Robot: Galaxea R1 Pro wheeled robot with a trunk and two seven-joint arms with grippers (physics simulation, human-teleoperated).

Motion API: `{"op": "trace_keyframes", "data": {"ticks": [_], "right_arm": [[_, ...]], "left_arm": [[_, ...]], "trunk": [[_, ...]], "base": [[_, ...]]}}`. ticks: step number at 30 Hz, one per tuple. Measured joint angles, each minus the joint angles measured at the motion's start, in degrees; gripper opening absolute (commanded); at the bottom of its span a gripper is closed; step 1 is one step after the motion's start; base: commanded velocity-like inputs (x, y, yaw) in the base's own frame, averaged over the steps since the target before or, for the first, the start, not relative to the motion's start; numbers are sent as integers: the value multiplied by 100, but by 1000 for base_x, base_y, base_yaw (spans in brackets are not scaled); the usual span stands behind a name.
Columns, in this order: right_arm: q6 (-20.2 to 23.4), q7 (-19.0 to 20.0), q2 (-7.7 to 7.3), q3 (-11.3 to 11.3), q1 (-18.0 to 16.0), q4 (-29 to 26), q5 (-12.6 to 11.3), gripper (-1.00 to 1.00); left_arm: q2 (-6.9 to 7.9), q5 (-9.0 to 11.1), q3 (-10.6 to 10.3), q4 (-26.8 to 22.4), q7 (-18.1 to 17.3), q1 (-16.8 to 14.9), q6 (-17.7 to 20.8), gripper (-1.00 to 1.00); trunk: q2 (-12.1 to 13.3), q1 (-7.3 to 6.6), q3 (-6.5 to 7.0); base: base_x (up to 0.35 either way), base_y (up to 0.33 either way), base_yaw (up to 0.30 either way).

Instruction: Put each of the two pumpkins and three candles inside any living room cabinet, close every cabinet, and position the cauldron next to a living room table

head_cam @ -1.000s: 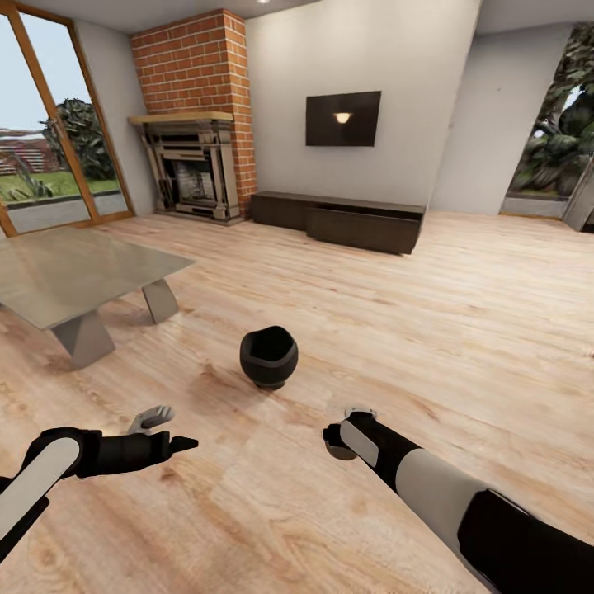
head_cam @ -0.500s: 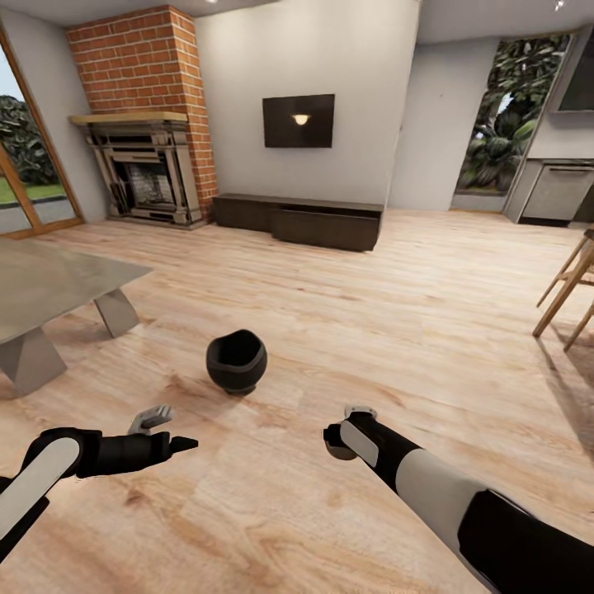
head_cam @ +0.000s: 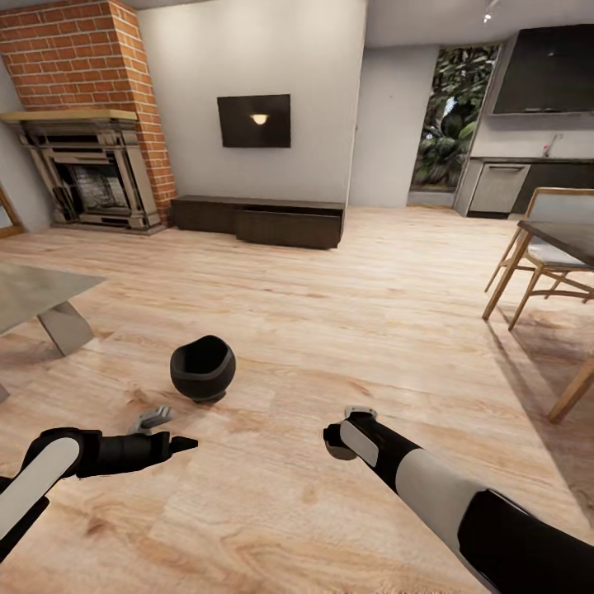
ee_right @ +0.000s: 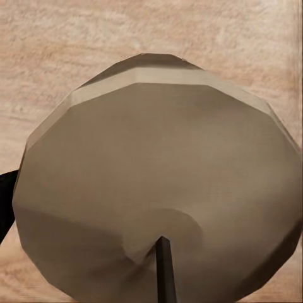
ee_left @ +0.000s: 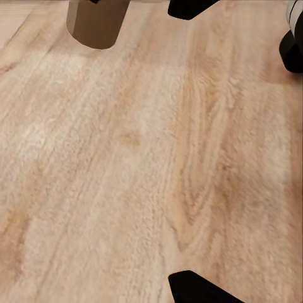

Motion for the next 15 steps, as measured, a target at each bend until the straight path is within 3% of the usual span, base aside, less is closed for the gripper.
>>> {"op": "trace_keyframes", "data": {"ticks": [15], "right_arm": [[-2, 0, 0, 0, 0, -7, 1, -100]], "left_arm": [[0, -7, 0, 9, 0, 0, 0, 100]], "trunk": [[0, 0, 0]], "base": [[0, 0, -273]]}}
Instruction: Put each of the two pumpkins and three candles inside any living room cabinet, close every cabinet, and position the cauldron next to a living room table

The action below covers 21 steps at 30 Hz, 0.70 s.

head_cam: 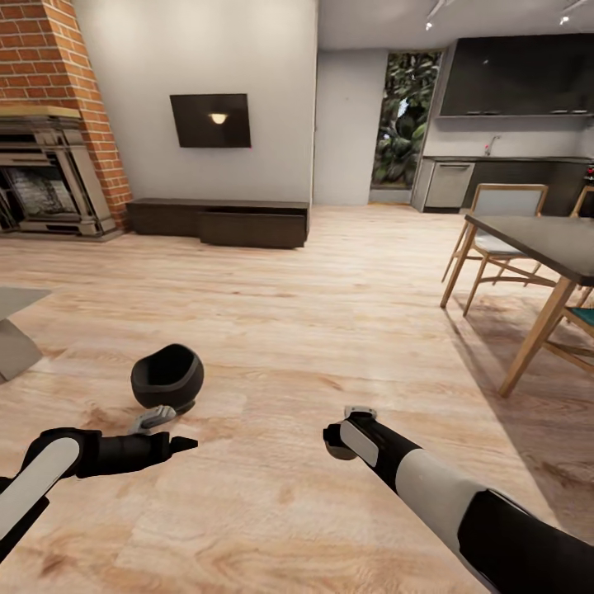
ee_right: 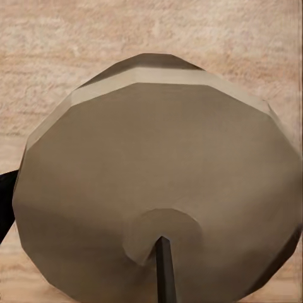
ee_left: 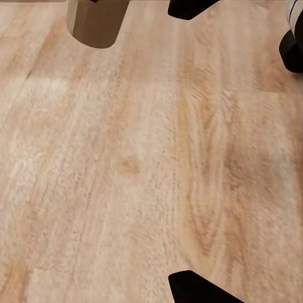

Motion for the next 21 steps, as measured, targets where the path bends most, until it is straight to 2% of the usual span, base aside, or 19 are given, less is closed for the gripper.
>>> {"op": "trace_keyframes", "data": {"ticks": [6, 21], "right_arm": [[-1, 10, 0, 1, -3, 0, 7, -100], [-1, 9, -4, 1, -5, 2, 3, -100]], "left_arm": [[1, -31, 2, 4, 5, 2, -1, 100], [0, -52, -14, 22, 16, 3, -10, 100]], "trunk": [[0, -2, 0], [0, -3, 0]], "base": [[72, -10, -141], [296, -127, -4]]}}
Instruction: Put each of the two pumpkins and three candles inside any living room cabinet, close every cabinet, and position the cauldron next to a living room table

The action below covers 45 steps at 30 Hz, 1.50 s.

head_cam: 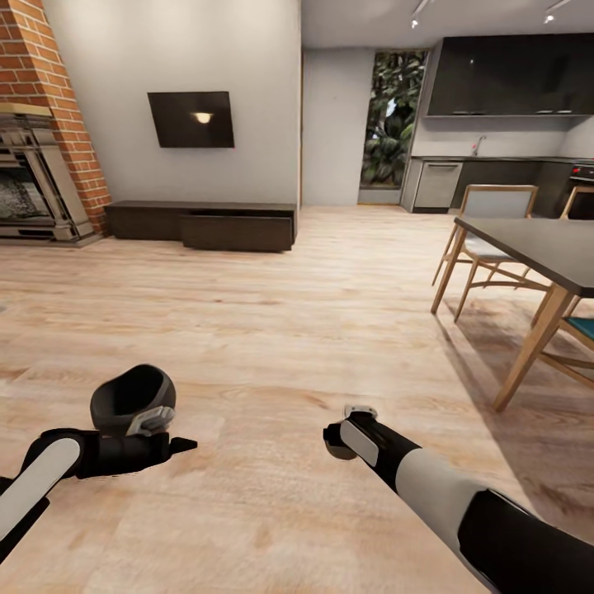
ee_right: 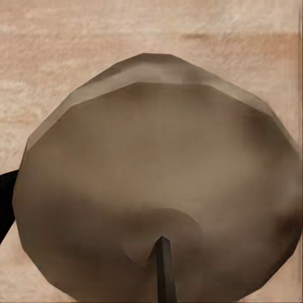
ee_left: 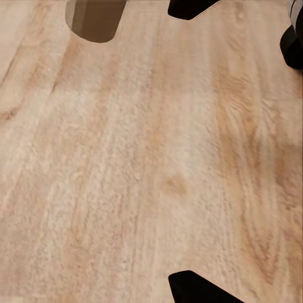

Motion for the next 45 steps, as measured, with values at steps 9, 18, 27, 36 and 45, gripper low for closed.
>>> {"op": "trace_keyframes", "data": {"ticks": [9, 18, 27, 36, 45], "right_arm": [[-58, -1, -3, 0, -2, -71, 0, -100], [-62, -6, -3, 0, -1, -77, -5, -100], [-62, -7, -3, 0, 0, -74, -4, -100], [-63, -8, -3, 0, 0, -77, -4, -100], [-70, -7, -3, 1, 1, -78, -4, -100]], "left_arm": [[0, -1, 4, 6, 0, 0, 0, 100], [0, -1, 8, 11, 0, 0, 0, 100], [0, -4, 9, 14, 0, 0, 0, 100], [0, -10, 3, 14, 3, 0, 0, 100], [1, -10, 8, 13, 3, 0, 1, 100]], "trunk": [[0, 0, 0], [0, 0, 0], [0, 0, 0], [0, 0, 0], [0, 0, 0]], "base": [[298, -177, 0], [297, -178, 0], [297, -170, 0], [297, -140, 0], [308, -85, 0]]}}
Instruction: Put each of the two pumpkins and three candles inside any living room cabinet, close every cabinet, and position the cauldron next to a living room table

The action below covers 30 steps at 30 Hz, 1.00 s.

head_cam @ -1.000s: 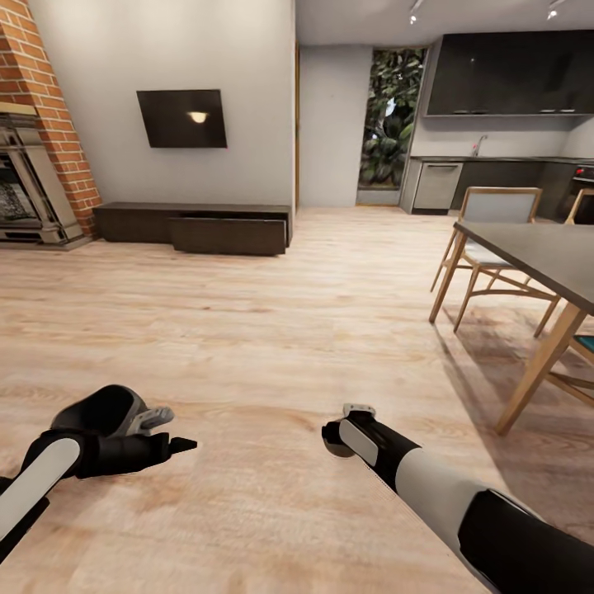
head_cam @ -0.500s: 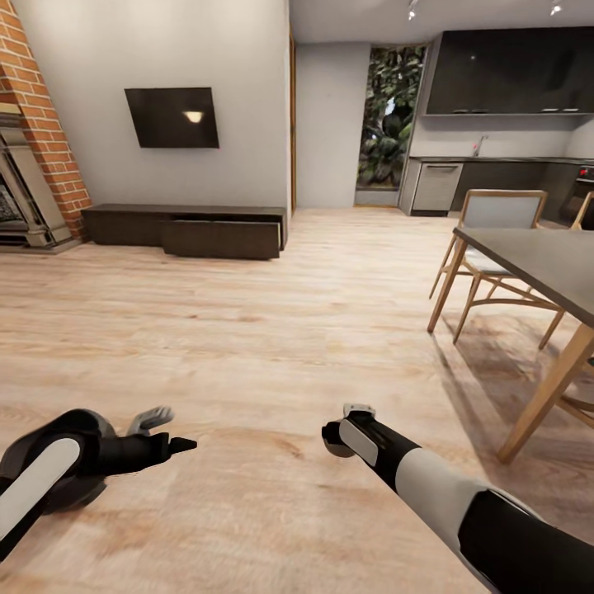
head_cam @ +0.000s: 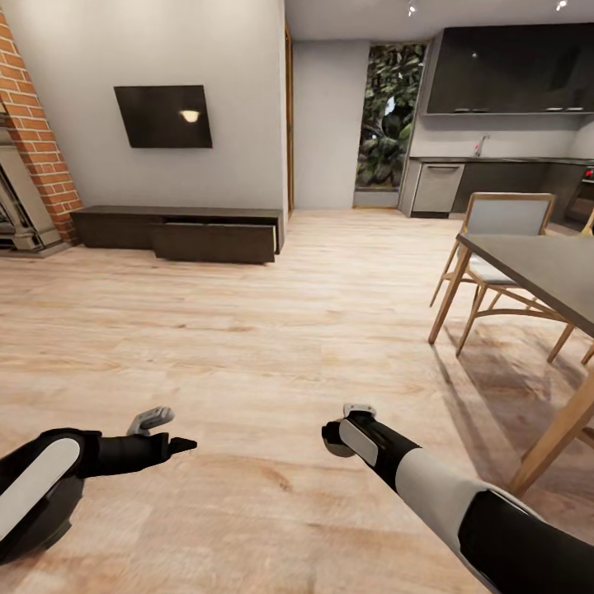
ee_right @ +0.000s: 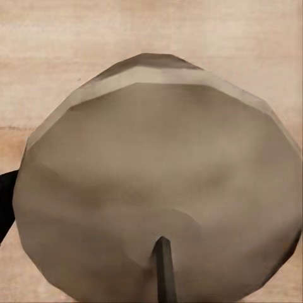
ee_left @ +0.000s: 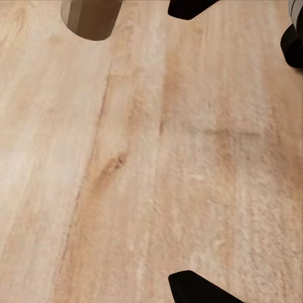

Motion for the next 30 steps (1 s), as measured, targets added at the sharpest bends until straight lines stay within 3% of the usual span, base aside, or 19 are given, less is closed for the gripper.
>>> {"op": "trace_keyframes", "data": {"ticks": [30], "right_arm": [[-9, 0, 0, 0, 3, -2, -1, -100]], "left_arm": [[0, 2, 8, 0, 8, 0, 0, 100]], "trunk": [[0, 0, 0]], "base": [[333, -1, 1]]}}
